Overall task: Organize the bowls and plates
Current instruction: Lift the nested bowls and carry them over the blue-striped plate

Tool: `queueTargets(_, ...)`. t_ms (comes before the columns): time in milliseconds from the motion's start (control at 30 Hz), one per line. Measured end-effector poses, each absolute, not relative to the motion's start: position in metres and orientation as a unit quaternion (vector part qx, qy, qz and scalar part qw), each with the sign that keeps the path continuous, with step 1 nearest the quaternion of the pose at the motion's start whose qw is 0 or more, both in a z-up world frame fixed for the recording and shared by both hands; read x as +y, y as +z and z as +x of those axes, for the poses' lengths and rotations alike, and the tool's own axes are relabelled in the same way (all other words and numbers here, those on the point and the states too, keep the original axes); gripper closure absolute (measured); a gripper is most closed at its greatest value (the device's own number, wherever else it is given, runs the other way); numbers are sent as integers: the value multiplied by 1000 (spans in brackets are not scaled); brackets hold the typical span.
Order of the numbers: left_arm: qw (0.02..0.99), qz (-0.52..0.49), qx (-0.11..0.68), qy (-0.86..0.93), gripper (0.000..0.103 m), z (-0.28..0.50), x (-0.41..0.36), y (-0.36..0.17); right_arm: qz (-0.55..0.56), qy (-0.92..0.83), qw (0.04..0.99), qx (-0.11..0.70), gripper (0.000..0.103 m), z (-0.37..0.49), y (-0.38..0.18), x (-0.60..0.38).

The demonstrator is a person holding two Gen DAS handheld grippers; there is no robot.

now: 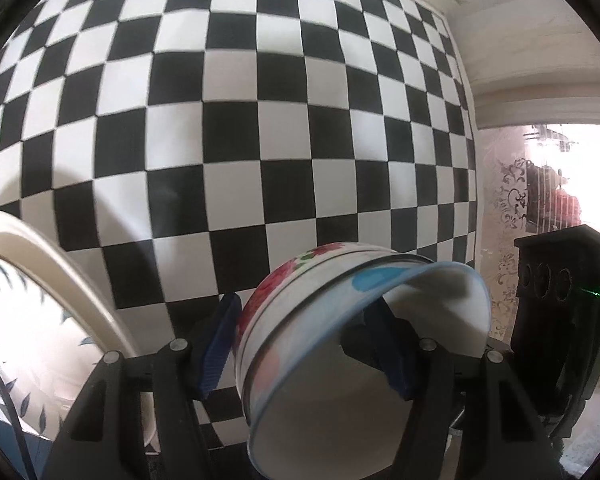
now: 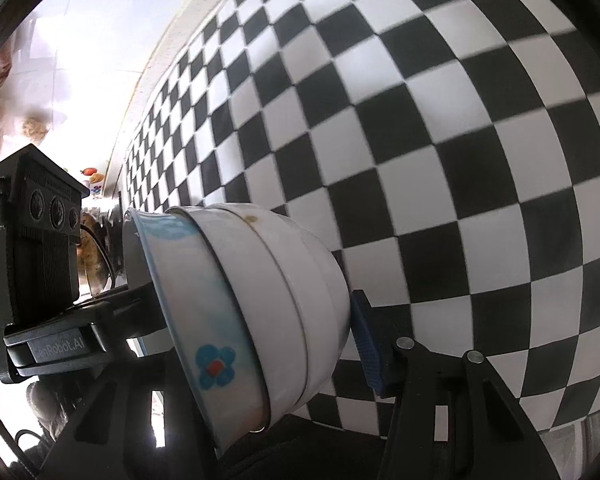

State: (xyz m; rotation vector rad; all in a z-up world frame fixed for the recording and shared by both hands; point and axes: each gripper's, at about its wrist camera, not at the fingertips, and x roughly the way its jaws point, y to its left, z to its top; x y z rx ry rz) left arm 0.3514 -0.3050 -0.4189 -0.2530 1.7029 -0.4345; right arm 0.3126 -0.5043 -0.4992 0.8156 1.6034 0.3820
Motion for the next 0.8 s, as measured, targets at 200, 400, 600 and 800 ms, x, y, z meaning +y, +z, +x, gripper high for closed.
queueTargets(200, 646, -113, 733, -184, 42, 355, -283, -395, 348, 184, 609, 688, 51, 322, -477, -485)
queueTargets(400, 658, -119, 724, -167, 42, 354, -248, -377, 336, 211, 609, 687, 51, 330, -458, -446)
queueTargets(600, 668, -130, 719, -144, 42, 351, -201, -367, 321, 237, 603, 690, 51, 334, -447, -398)
queueTargets(800, 671, -145, 717, -121, 42, 347, -156, -368, 306, 257, 595, 698, 51, 335, -446, -350)
